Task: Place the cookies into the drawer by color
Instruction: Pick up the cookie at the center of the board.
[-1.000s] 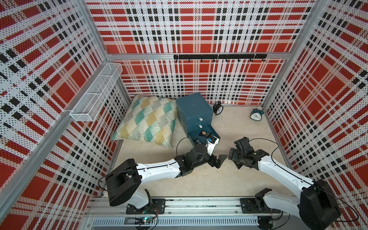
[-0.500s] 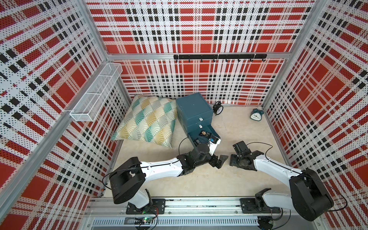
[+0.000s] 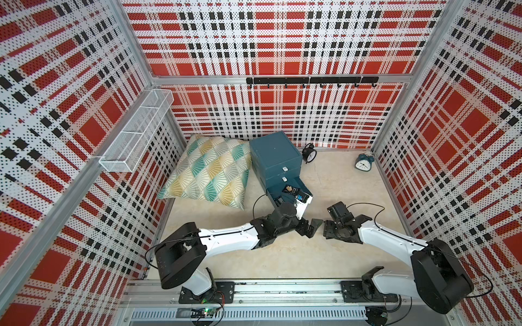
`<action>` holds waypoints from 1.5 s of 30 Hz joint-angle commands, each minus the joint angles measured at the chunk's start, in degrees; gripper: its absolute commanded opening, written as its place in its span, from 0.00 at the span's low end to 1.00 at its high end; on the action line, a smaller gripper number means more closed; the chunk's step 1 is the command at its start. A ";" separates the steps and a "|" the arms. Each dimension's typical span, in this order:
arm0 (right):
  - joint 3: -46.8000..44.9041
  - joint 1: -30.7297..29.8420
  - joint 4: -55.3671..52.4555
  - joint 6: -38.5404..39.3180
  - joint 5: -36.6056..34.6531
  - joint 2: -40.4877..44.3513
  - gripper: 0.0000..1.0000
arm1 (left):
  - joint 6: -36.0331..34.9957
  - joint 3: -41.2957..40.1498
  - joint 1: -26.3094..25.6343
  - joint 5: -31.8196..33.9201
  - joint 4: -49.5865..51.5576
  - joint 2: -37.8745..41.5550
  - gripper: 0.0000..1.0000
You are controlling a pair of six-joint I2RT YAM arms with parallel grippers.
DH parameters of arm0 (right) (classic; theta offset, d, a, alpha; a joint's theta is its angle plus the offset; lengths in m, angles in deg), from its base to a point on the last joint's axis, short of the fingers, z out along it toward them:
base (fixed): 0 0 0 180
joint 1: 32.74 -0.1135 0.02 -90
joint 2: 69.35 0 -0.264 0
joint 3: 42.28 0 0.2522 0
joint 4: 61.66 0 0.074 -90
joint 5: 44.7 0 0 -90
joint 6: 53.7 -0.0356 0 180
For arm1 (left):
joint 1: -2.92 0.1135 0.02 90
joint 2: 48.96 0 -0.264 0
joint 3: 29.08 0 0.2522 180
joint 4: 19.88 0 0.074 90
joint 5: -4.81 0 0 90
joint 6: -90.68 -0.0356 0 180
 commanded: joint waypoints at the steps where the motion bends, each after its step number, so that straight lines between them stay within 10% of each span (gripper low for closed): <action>1: 1.39 -0.44 -1.81 0.01 -0.83 0.89 0.77 | 0.48 -1.13 0.65 0.51 -1.61 2.21 0.99; 21: 5.64 -2.75 0.63 1.41 -2.54 -7.65 0.38 | 3.11 -1.75 5.20 0.77 -0.21 2.71 0.99; 45: 15.61 -4.14 7.25 2.26 8.29 -5.55 0.36 | 5.09 -8.37 7.53 4.31 -5.63 9.85 0.99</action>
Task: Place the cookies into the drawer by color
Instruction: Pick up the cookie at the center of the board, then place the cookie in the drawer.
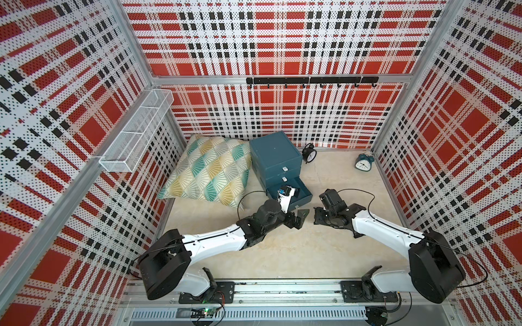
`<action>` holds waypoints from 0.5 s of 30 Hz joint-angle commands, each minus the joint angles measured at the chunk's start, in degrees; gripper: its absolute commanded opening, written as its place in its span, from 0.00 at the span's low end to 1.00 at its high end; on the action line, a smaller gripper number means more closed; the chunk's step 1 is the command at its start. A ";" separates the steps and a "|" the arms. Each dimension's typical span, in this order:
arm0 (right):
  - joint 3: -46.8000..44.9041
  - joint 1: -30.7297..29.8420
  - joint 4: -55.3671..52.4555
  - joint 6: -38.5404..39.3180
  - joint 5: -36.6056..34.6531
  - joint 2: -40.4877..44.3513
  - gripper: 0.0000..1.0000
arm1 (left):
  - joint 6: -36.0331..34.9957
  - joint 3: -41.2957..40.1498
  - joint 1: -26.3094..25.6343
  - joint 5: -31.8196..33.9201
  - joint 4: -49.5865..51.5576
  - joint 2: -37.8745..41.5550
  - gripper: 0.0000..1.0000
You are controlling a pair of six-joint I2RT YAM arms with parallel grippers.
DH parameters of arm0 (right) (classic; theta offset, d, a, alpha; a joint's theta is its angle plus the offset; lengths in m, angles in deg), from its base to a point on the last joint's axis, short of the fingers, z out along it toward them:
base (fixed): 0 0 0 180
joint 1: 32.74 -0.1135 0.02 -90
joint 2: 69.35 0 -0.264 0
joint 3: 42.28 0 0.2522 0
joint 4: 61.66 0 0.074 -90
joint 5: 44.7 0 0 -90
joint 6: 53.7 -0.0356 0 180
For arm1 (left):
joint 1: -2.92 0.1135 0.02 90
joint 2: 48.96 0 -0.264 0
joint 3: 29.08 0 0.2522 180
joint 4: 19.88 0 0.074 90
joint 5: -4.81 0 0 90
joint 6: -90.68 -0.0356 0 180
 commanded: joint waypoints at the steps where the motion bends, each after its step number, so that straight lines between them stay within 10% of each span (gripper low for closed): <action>1: 4.13 -0.41 3.38 0.64 3.34 -1.71 0.36 | 2.02 -1.92 1.87 1.18 -3.06 2.42 0.99; 15: 23.63 -3.42 6.93 0.28 7.86 -19.53 0.37 | 4.85 -6.47 6.86 2.35 -5.44 6.90 0.99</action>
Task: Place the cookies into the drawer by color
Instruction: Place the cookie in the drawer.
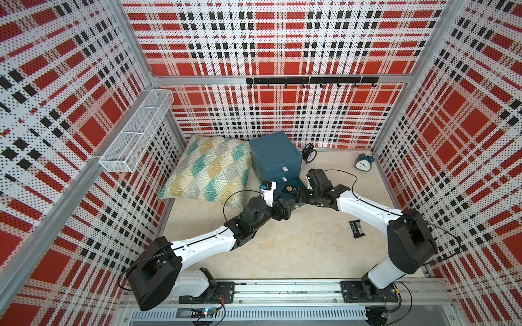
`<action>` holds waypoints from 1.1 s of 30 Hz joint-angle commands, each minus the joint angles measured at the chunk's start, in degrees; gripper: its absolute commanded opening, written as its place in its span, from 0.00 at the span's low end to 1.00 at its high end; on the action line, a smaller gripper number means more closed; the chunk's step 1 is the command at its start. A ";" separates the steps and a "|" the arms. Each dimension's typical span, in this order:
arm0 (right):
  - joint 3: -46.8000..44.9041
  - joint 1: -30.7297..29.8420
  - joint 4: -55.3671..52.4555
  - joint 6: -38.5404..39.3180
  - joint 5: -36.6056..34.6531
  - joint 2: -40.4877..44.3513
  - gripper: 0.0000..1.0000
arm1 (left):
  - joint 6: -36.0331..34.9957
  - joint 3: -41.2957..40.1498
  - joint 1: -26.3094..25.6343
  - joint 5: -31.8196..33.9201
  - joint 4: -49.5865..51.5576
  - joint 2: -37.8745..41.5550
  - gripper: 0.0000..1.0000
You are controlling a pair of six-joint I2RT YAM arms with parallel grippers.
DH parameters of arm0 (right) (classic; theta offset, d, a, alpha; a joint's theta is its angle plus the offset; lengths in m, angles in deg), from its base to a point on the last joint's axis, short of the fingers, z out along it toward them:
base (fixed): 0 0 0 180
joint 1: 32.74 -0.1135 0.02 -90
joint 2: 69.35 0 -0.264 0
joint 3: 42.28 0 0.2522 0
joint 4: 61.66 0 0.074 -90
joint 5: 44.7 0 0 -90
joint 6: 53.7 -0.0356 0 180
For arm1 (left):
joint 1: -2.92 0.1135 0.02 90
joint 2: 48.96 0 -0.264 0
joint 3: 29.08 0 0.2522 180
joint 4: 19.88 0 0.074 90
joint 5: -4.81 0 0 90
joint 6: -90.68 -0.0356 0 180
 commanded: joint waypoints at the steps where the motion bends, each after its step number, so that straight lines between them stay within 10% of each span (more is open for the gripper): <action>1: 4.94 -1.94 1.81 0.07 1.50 -4.44 0.37 | 0.28 -0.74 0.18 1.26 -1.96 1.66 0.99; 11: 15.61 -4.53 1.42 -0.46 1.45 -15.39 0.39 | -0.25 -1.28 0.16 2.23 -1.92 2.88 0.99; 16: 15.71 -4.57 0.68 -0.58 -0.74 -15.83 0.63 | -0.33 -1.45 0.07 2.28 -1.96 3.30 0.99; 33: -3.97 -4.59 -0.72 -2.02 -10.18 6.48 1.00 | -2.53 1.76 -4.17 -1.51 -2.18 -1.29 0.99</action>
